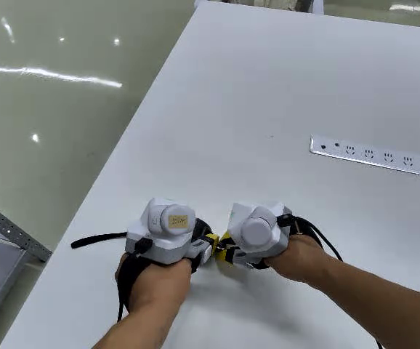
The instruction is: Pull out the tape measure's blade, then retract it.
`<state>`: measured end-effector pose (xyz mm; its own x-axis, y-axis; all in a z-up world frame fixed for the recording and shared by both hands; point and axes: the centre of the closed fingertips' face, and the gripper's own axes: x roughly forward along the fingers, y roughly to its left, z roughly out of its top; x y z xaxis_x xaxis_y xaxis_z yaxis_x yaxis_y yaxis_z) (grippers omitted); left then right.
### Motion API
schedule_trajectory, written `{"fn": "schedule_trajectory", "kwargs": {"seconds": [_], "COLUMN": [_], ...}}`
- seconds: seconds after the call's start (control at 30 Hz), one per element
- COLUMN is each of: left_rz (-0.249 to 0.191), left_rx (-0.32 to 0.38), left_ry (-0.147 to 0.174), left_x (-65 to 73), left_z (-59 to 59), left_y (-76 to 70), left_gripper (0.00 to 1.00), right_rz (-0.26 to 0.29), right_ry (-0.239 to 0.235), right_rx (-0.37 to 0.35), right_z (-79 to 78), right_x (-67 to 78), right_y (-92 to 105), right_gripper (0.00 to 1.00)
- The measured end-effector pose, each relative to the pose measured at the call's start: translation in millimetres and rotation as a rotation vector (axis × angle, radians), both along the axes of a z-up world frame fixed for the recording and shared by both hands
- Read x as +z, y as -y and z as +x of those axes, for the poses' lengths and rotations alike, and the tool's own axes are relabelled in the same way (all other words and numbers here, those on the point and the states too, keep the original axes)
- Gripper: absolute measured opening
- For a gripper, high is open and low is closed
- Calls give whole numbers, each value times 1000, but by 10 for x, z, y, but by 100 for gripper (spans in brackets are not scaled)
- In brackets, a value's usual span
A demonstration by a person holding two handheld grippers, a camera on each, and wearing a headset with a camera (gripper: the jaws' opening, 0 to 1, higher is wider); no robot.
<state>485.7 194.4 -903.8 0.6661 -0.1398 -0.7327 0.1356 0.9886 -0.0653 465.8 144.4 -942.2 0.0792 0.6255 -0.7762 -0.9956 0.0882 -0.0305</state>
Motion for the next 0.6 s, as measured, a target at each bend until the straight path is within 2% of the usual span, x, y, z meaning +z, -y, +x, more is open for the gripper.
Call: {"fn": "schedule_trajectory", "kwargs": {"seconds": [0.6], "left_rz": [-5], "left_rx": [5], "left_ry": [2], "left_x": [-1], "left_z": [4], "left_y": [-4], "left_gripper": [57], "right_rz": [-19], "right_ry": [9], "right_rx": [26], "right_z": [1], "right_x": [0], "right_y": [-33], "right_gripper": [13]}}
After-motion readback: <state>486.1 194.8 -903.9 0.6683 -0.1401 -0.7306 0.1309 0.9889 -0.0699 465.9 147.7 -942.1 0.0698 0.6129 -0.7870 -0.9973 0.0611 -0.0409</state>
